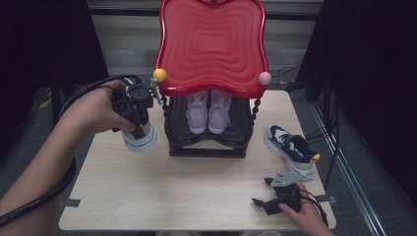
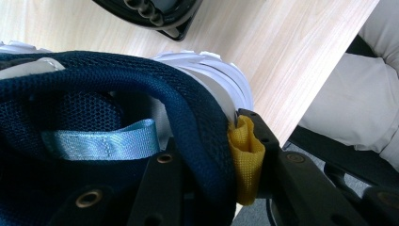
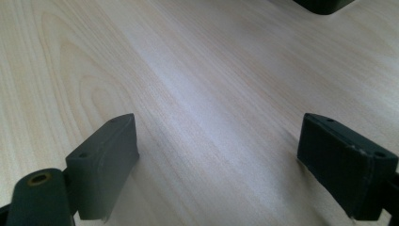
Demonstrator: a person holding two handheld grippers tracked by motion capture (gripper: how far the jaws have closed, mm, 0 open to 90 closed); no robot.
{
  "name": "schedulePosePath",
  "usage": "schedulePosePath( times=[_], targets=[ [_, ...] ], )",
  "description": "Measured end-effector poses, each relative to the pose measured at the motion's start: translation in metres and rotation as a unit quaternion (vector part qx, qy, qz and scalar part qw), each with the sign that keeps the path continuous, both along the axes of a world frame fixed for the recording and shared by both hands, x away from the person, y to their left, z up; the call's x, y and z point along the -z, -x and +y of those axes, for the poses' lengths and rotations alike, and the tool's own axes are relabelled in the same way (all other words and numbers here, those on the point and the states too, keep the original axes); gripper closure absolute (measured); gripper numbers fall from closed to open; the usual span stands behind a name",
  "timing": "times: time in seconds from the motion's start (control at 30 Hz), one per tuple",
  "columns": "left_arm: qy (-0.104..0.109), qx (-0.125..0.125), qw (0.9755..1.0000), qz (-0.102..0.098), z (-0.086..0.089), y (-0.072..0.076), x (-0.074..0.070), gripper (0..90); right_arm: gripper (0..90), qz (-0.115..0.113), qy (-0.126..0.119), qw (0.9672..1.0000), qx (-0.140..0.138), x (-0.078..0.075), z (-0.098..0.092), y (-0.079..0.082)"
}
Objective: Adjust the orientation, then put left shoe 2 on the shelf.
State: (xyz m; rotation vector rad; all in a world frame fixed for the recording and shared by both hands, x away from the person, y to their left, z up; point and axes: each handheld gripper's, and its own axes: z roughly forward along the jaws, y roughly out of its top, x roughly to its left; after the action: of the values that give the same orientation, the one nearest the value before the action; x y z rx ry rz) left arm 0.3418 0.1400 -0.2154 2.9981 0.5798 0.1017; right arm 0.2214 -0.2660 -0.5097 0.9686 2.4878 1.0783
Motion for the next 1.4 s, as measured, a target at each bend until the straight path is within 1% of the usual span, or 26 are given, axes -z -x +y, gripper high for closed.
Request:
schedulePosePath(
  times=[0.2, 0.3, 0.37, 0.4, 0.5, 0.57, 0.6, 0.7, 0.87, 0.9, 0.97, 1.03, 1.17, 1.2, 1.27, 1.37, 1.4],
  targets=[
    [-0.001, 0.005, 1.0, -0.006, -0.002, 0.0, -0.012, 71.5, 12.1, 0.003, -0.001, 1.0, 0.001, 0.0, 0.0, 0.0],
    [0.005, 0.004, 0.9999, -0.011, -0.002, 0.0, -0.017, 71.6, 12.1, 0.002, -0.001, 1.0, 0.001, 0.0, 0.0, 0.0],
    [0.005, 0.004, 0.9999, -0.014, -0.002, 0.0, -0.02, 71.5, 12.1, 0.002, -0.001, 1.0, 0.001, 0.0, 0.0, 0.0],
    [0.001, 0.008, 0.9998, -0.016, -0.002, 0.0, -0.022, 71.5, 12.1, 0.002, -0.001, 1.0, 0.001, 0.0, 0.0, 0.0],
    [0.006, 0.004, 0.9998, -0.021, -0.002, 0.0, -0.028, 71.5, 12.1, 0.003, -0.001, 1.0, 0.001, 0.0, 0.0, 0.0],
    [-0.002, 0.01, 0.9997, -0.021, -0.002, 0.0, -0.033, 71.5, 12.1, 0.002, -0.001, 1.0, 0.001, 0.0, 0.0, 0.0],
    [0.0, 0.008, 0.9996, -0.026, -0.002, 0.001, -0.035, 71.5, 12.1, 0.003, -0.001, 1.0, 0.001, 0.0, 0.0, 0.0],
    [-0.004, 0.011, 0.9995, -0.029, -0.004, 0.001, -0.043, 71.5, 12.1, 0.003, -0.001, 1.0, 0.001, 0.0, 0.0, 0.0],
    [-0.004, 0.014, 0.9988, -0.048, -0.006, 0.005, -0.059, 71.5, 12.1, 0.002, 0.0, 1.0, 0.001, 0.0, 0.0, 0.0],
    [-0.003, 0.011, 0.9987, -0.05, -0.007, 0.006, -0.062, 71.5, 12.1, 0.003, -0.001, 1.0, 0.001, 0.0, 0.0, 0.0],
    [-0.006, 0.015, 0.9982, -0.057, -0.009, 0.007, -0.069, 71.5, 12.1, 0.002, 0.0, 1.0, 0.002, 0.0, 0.0, 0.0],
    [-0.002, 0.016, 0.9979, -0.063, -0.011, 0.009, -0.076, 71.4, 12.1, 0.002, -0.001, 1.0, 0.001, 0.0, 0.0, 0.0],
    [-0.001, 0.02, 0.9971, -0.073, -0.015, 0.011, -0.086, 71.4, 12.1, 0.003, -0.001, 1.0, 0.001, 0.0, 0.0, 0.0],
    [0.002, 0.018, 0.9969, -0.076, -0.016, 0.012, -0.087, 71.4, 12.1, 0.003, -0.001, 1.0, 0.001, 0.0, 0.0, 0.0],
    [-0.003, 0.022, 0.9964, -0.082, -0.019, 0.013, -0.092, 71.4, 12.1, 0.002, -0.002, 1.0, 0.001, 0.0, 0.0, 0.0],
    [-0.003, 0.028, 0.9954, -0.092, -0.023, 0.015, -0.1, 71.5, 12.1, 0.002, -0.002, 1.0, 0.001, 0.0, 0.0, 0.0],
    [0.004, 0.025, 0.9951, -0.096, -0.024, 0.017, -0.102, 71.5, 12.1, 0.002, -0.002, 1.0, 0.001, 0.0, 0.0, 0.0]
  ],
)
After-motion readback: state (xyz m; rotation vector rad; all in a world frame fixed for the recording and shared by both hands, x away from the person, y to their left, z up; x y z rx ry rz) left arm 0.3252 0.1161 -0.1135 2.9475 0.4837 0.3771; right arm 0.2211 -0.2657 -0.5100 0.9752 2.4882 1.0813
